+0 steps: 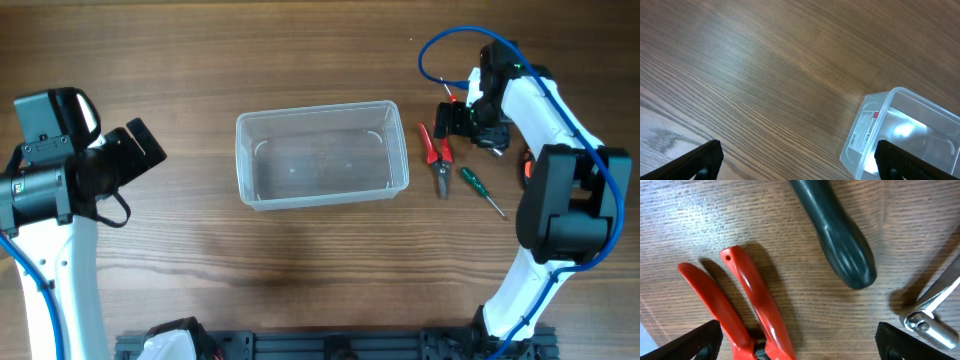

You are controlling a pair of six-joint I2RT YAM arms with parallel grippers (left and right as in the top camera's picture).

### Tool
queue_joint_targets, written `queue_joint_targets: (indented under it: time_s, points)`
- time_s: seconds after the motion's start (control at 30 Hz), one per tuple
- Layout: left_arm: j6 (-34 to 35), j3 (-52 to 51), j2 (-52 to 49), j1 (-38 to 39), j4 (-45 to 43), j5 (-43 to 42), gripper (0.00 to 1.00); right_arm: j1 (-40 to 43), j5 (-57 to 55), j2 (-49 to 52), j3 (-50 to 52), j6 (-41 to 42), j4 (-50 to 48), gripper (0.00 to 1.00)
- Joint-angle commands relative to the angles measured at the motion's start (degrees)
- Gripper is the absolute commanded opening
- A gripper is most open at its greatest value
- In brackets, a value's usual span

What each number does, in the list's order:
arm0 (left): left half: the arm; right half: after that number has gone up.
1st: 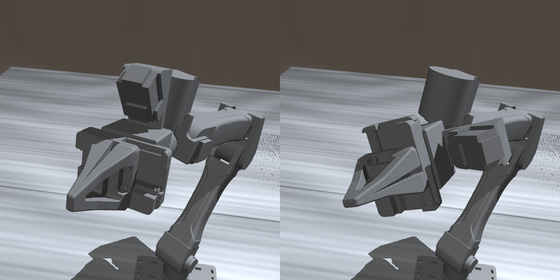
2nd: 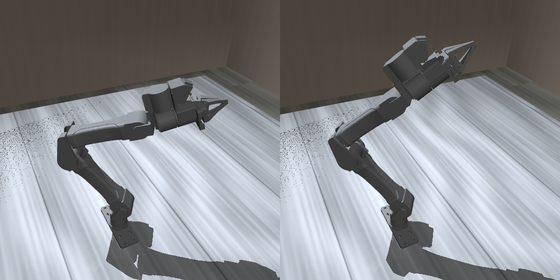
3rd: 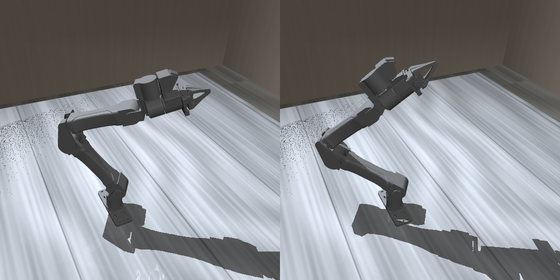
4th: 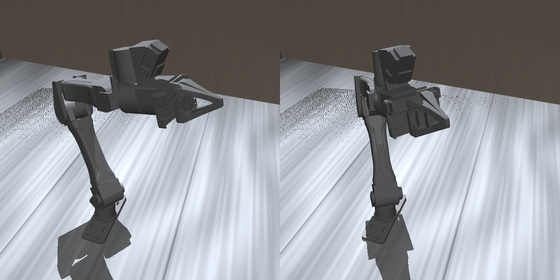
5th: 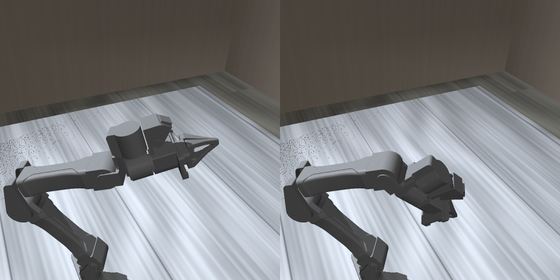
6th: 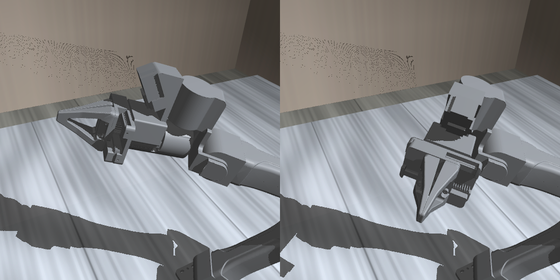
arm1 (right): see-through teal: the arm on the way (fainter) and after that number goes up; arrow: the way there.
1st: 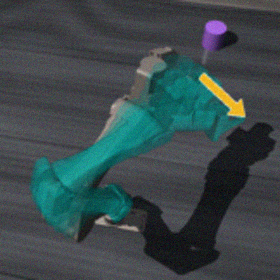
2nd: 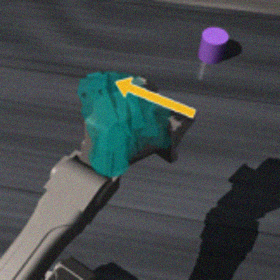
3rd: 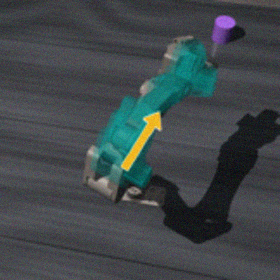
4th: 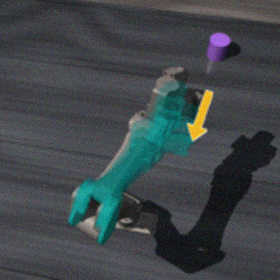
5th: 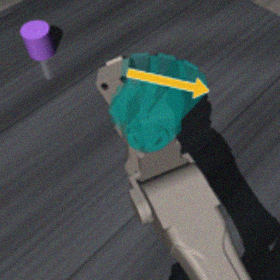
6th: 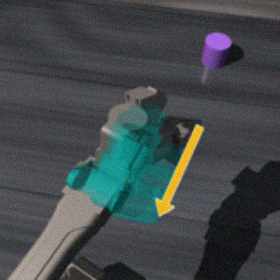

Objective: Pack container
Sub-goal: 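Grasp the red-handled snips by the handle with the right gripper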

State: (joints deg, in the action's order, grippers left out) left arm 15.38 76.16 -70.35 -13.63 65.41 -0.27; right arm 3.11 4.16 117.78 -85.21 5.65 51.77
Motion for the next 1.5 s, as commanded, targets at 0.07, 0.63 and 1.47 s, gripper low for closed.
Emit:
queue_joint_targets:
  time_s: [0.07,0.63,1.47]
  points:
    - [0.52,0.76,-0.17,-0.31,0.02,-0.11,1.00,-0.04,-3.32,1.01,0.48,-1.25,-0.79,0.96]
    - [0.52,0.76,-0.17,-0.31,0.04,-0.11,1.00,-0.37,-1.99,6.10,0.50,-4.48,-0.94,0.96]
    - [0.52,0.76,-0.17,-0.31,0.02,-0.11,1.00,-0.48,-1.14,6.10,0.50,-3.54,-0.15,0.15]
